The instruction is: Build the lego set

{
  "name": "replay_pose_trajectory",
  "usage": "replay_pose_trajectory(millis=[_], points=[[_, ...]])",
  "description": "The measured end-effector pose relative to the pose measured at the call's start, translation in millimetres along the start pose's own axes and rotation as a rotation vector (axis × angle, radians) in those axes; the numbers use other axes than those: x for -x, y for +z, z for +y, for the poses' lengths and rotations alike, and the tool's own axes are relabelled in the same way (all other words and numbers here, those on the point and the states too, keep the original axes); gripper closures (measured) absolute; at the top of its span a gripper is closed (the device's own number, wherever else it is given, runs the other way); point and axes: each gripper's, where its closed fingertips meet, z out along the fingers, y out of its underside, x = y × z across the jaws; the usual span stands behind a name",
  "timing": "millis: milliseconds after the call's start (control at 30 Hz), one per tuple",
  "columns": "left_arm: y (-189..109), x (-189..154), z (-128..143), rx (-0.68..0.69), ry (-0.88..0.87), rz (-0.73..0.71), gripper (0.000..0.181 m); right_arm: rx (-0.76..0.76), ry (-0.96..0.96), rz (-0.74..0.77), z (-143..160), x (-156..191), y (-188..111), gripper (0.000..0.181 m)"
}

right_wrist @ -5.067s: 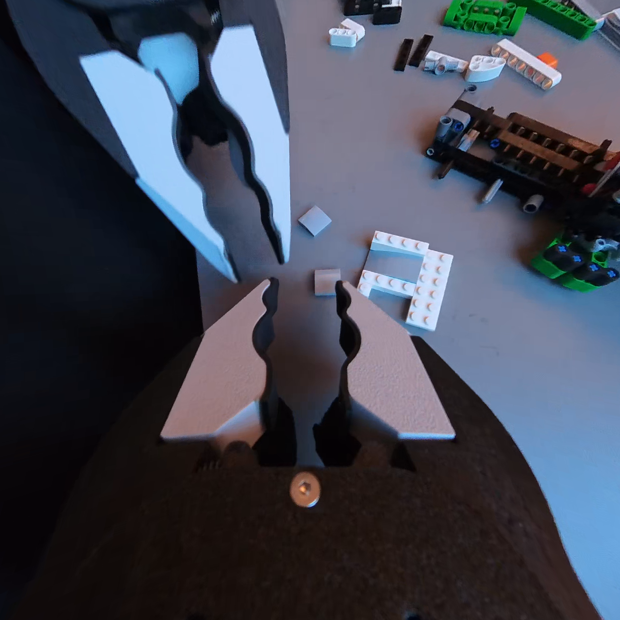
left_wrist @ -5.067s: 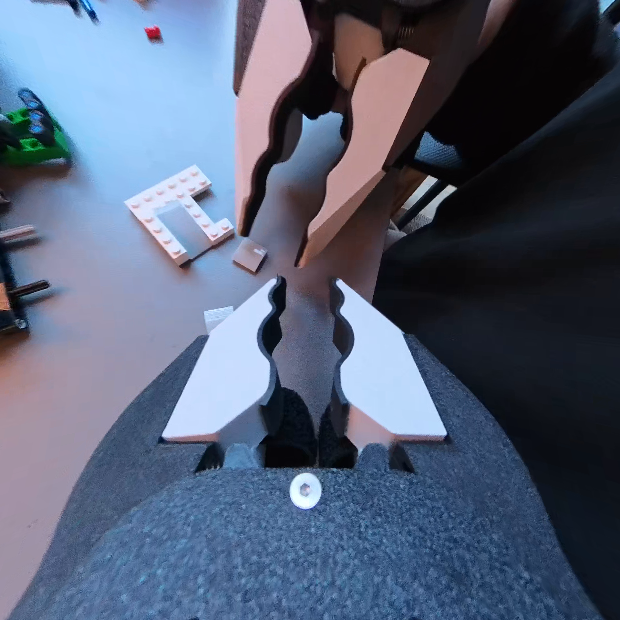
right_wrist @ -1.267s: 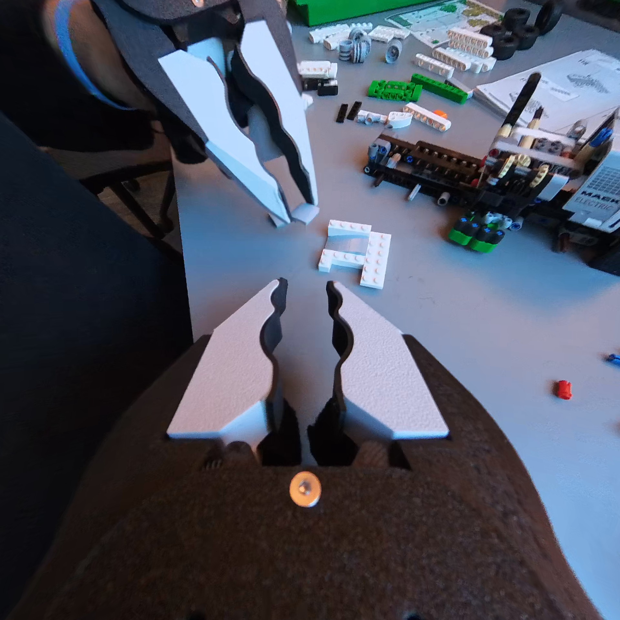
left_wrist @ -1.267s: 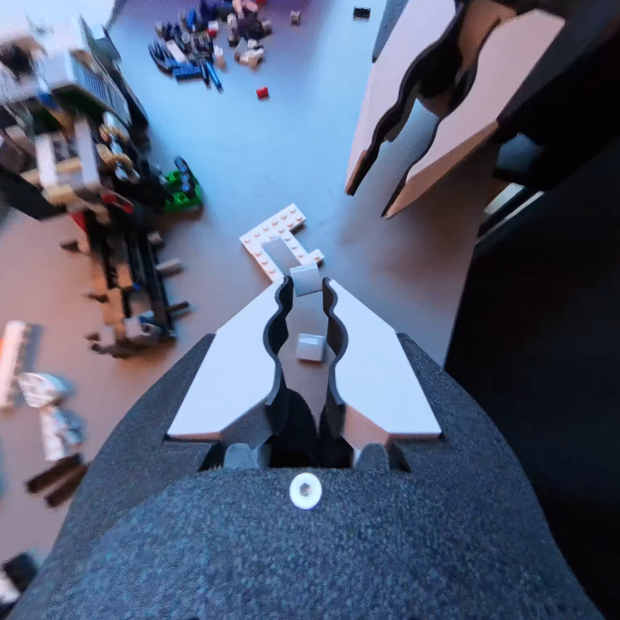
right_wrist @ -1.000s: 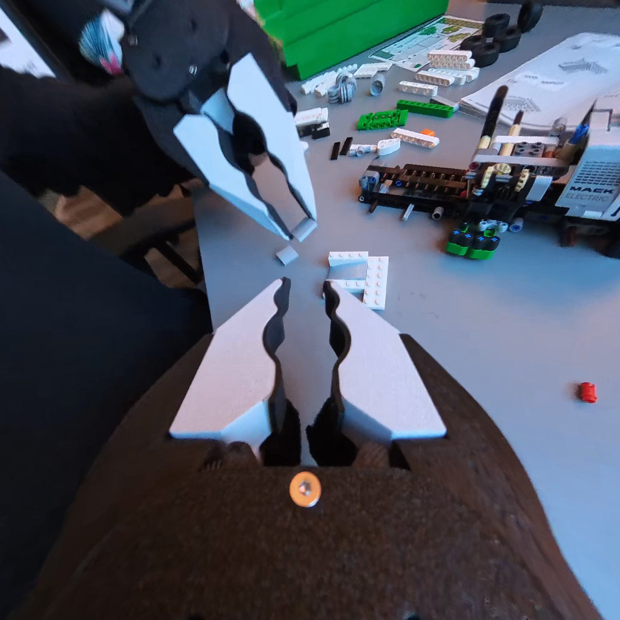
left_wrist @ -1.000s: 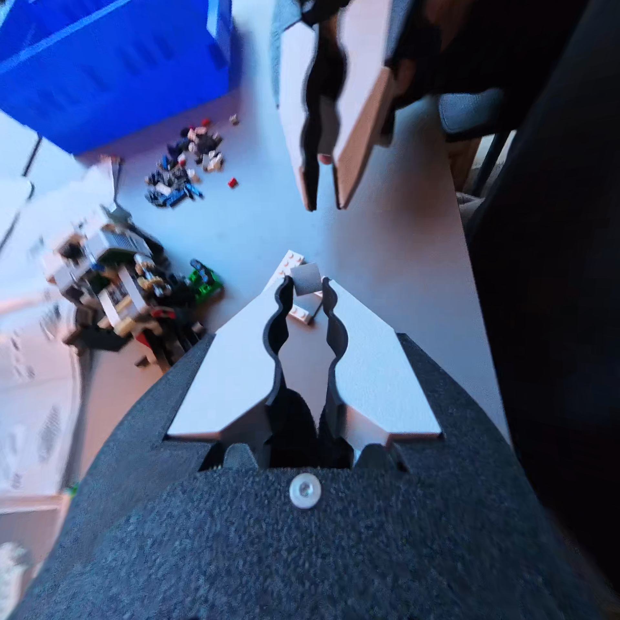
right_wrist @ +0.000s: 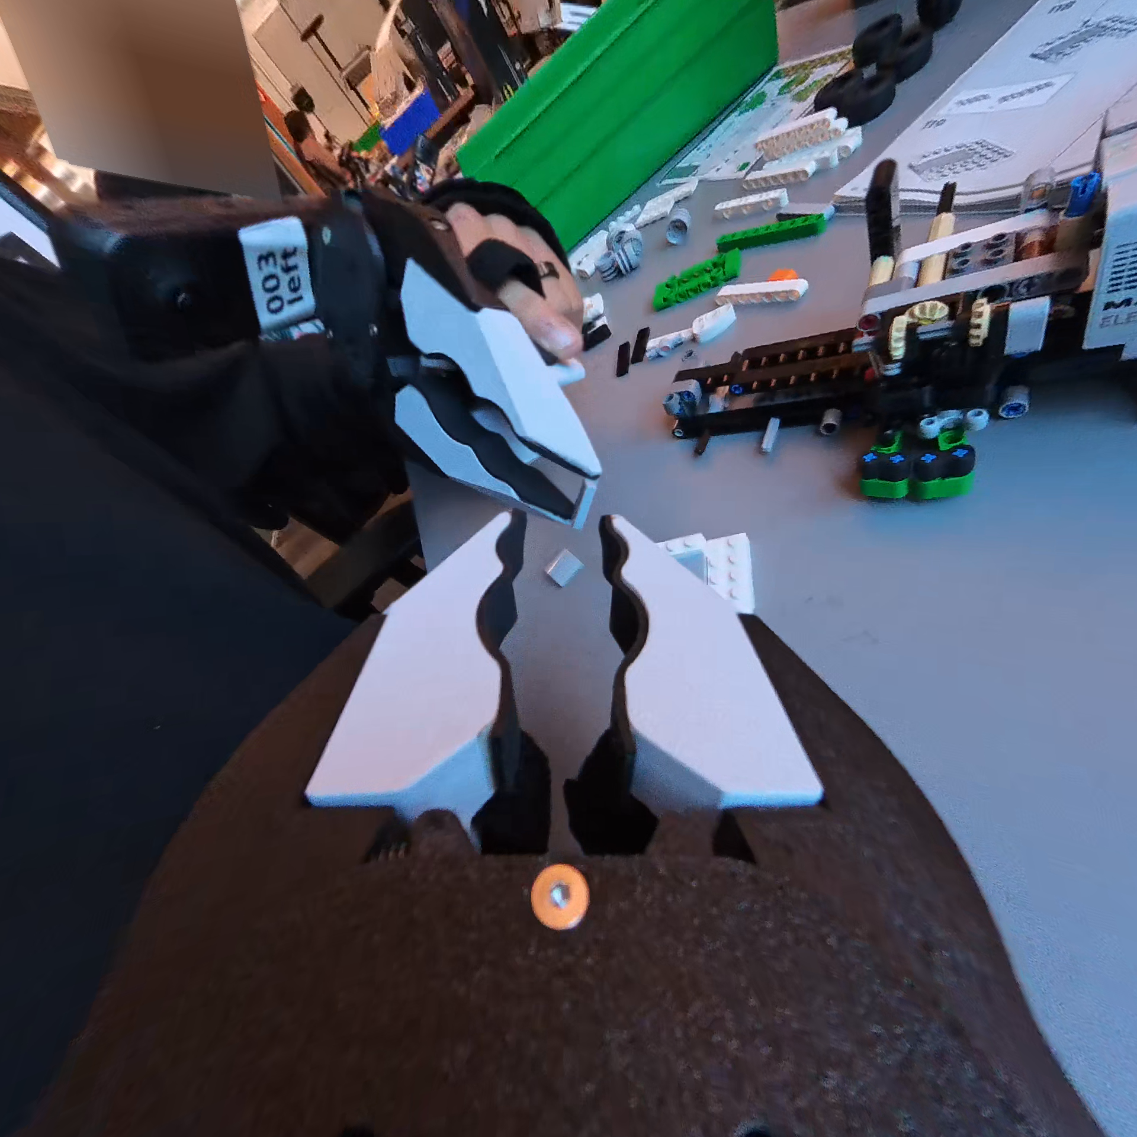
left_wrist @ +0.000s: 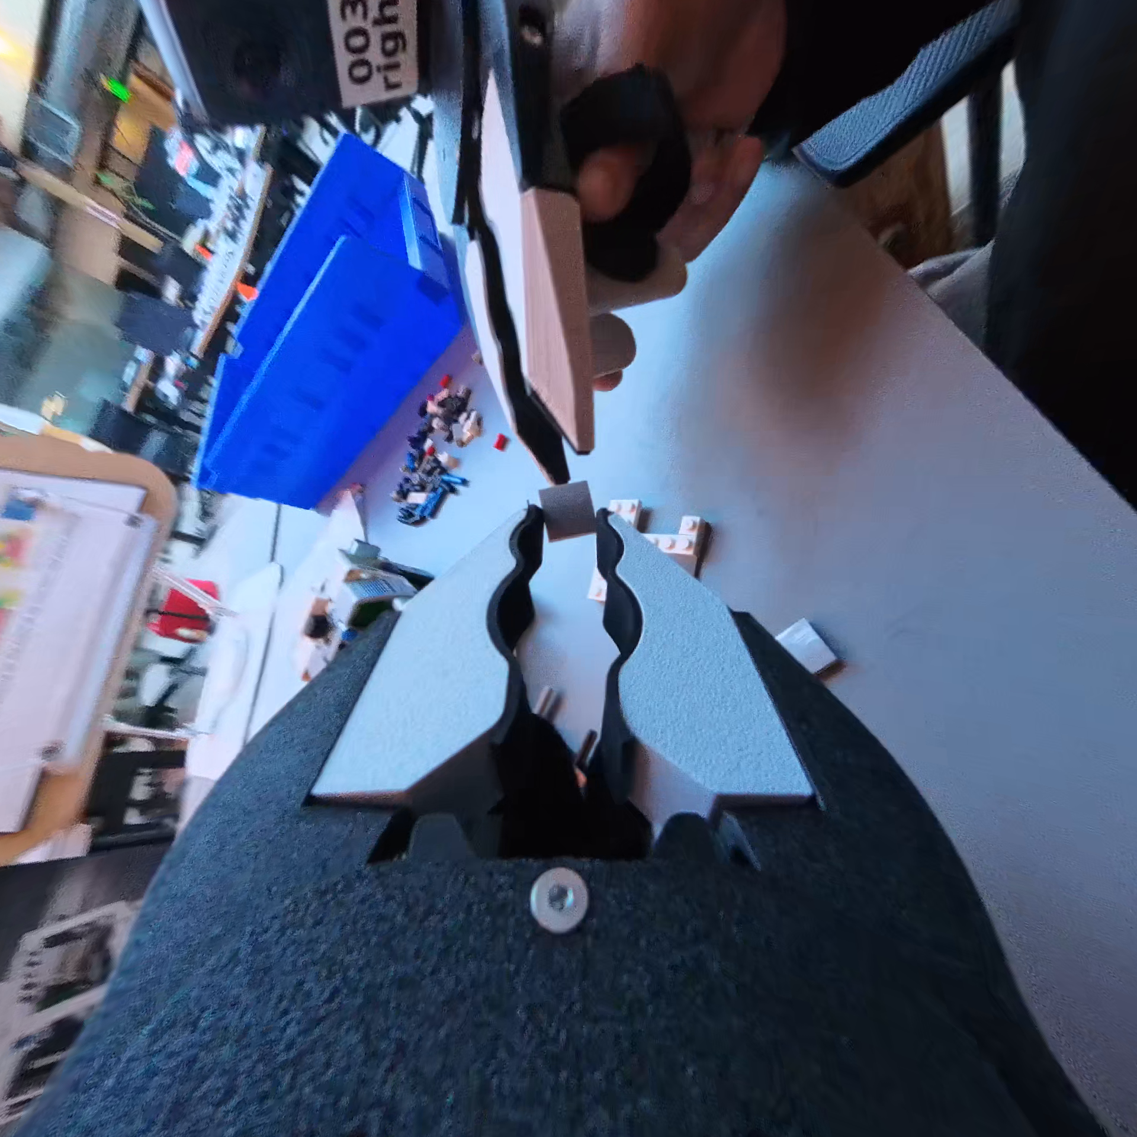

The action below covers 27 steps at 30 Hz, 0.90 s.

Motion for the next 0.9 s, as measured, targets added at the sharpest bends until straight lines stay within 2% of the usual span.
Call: replay_pose_trajectory(millis=[167, 233, 333, 400, 467, 533, 600, 700, 900], points=[[2.7, -2.5, -9.6, -0.003, 0.152, -0.043, 0.166, -0.012, -0.047, 0.024, 0.6, 2.6, 3.1, 0.167], [5.1, -3.2, -9.2, 0.012, 0.181, -0.053, 0.165, -0.003, -0.047, 0.047, 2.9, -2.0, 3.6, 0.178], [7.5, -3.7, -5.5, 0.043, 0.175, -0.069, 0.166, -0.002, -0.040, 0.056, 4.8, -5.2, 3.2, 0.178], [9.3, -5.1, 2.8, 0.079, 0.109, -0.056, 0.155, 0.002, -0.078, 0.107, 7.0, -10.5, 2.0, 0.179], [11.5, -10.2, 16.7, 0.124, -0.015, 0.015, 0.144, 0.022, -0.151, 0.158, 10.9, -13.4, -0.6, 0.179], [14.9, -22.1, 31.5, 0.175, -0.177, 0.147, 0.121, 0.025, -0.226, 0.205, 12.3, -15.4, -4.3, 0.179], [17.8, -31.2, 36.5, 0.186, -0.311, 0.264, 0.111, 0.034, -0.266, 0.238, 14.6, -18.0, -6.8, 0.179], [22.6, -33.1, 34.7, 0.170, -0.376, 0.358, 0.115, 0.043, -0.230, 0.231, 19.3, -21.3, -8.0, 0.179], [34.2, -36.7, 42.0, 0.229, -0.383, 0.483, 0.116, 0.054, 0.035, 0.141, 31.5, -25.5, -8.8, 0.179]])
